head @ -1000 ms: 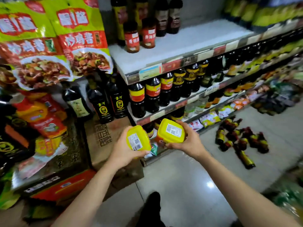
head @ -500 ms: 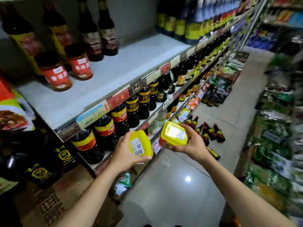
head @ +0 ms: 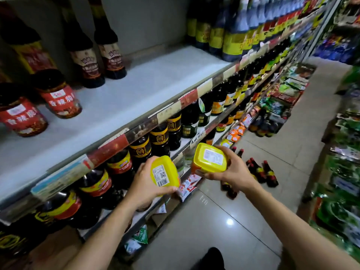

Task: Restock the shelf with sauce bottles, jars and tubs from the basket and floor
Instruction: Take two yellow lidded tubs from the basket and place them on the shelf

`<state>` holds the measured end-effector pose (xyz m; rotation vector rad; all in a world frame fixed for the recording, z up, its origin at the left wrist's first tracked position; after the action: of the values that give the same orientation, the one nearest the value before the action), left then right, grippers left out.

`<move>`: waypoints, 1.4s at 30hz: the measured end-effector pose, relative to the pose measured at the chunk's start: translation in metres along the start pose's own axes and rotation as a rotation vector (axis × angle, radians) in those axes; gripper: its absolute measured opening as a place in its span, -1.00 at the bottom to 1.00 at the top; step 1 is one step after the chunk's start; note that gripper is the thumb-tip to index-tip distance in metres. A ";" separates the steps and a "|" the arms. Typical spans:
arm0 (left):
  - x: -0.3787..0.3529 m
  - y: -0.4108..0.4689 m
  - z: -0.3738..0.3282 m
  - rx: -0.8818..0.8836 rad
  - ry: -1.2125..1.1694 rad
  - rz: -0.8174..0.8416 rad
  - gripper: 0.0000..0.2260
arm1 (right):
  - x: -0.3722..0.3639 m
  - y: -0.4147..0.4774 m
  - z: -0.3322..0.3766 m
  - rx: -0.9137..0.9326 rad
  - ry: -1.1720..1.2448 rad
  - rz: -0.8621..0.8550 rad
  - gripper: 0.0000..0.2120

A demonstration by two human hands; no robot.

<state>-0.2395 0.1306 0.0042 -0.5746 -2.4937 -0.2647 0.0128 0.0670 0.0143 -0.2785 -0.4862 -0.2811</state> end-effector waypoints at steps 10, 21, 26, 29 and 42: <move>-0.009 0.041 -0.063 0.104 0.074 -0.159 -0.04 | 0.071 0.105 0.035 0.194 -0.037 0.274 -0.20; 0.071 0.054 -0.121 0.078 0.028 -0.224 -0.16 | 0.070 0.158 0.140 0.415 -0.058 0.515 -0.26; 0.119 0.077 -0.123 0.052 0.009 -0.299 -0.11 | 0.050 0.180 0.178 0.477 -0.047 0.541 -0.27; 0.141 0.097 -0.114 0.091 0.065 -0.309 -0.07 | 0.037 0.196 0.199 0.504 -0.059 0.538 -0.30; 0.174 0.159 -0.087 0.254 0.089 -0.253 -0.30 | -0.023 0.263 0.241 0.467 -0.036 0.709 -0.37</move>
<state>-0.2562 0.3048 0.1845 -0.1407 -2.4609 -0.0636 -0.0204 0.3938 0.1567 0.0122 -0.4460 0.5261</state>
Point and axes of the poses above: each hand's wrist, its own y-axis towards the middle knuckle, its own x-axis out of the back of the hand, z = x × y, the point moved 1 cm from there along y, towards the middle knuckle, and after that the axes turned 12 degrees about -x, right-handed, at the moved point
